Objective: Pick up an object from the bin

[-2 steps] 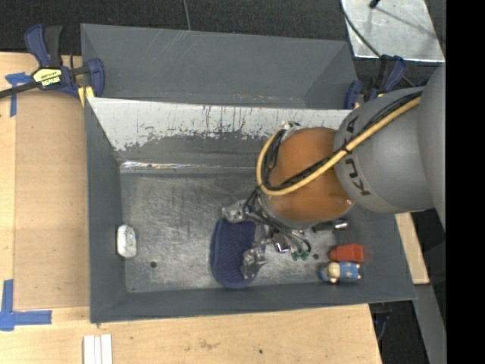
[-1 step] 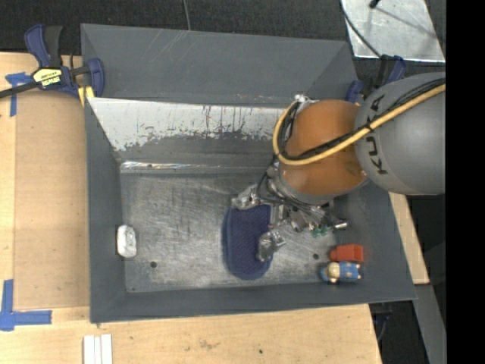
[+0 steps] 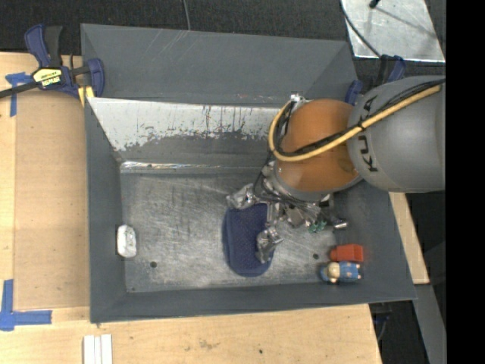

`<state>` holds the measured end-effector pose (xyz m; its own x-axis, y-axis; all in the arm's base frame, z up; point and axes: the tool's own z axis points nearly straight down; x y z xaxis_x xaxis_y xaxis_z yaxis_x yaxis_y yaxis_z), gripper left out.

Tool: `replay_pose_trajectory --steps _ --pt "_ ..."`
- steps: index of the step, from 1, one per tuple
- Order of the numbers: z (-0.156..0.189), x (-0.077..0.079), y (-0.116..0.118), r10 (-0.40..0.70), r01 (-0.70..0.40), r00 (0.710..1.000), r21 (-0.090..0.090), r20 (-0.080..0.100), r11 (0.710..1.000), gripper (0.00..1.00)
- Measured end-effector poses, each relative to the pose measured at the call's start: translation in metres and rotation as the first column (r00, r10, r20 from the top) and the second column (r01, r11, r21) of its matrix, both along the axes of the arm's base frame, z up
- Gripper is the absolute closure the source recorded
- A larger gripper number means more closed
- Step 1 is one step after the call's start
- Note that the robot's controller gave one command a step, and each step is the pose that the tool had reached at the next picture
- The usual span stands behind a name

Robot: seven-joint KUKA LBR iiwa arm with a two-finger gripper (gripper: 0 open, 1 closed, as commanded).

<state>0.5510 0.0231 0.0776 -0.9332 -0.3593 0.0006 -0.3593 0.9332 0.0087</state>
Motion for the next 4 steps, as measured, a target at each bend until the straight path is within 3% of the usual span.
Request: replay_pose_trajectory --steps 1,2,3,4 --pt "0.002 0.001 0.000 -0.002 0.002 1.000 0.000 0.003 1.000 1.00" --pt "0.005 -0.011 0.000 0.000 0.000 0.999 0.000 0.032 1.000 1.00" --pt "0.002 0.029 0.031 0.046 -0.046 0.999 -0.012 0.009 0.999 1.00" --pt "0.004 0.048 0.073 -0.011 0.011 1.000 -0.012 0.022 1.000 1.00"
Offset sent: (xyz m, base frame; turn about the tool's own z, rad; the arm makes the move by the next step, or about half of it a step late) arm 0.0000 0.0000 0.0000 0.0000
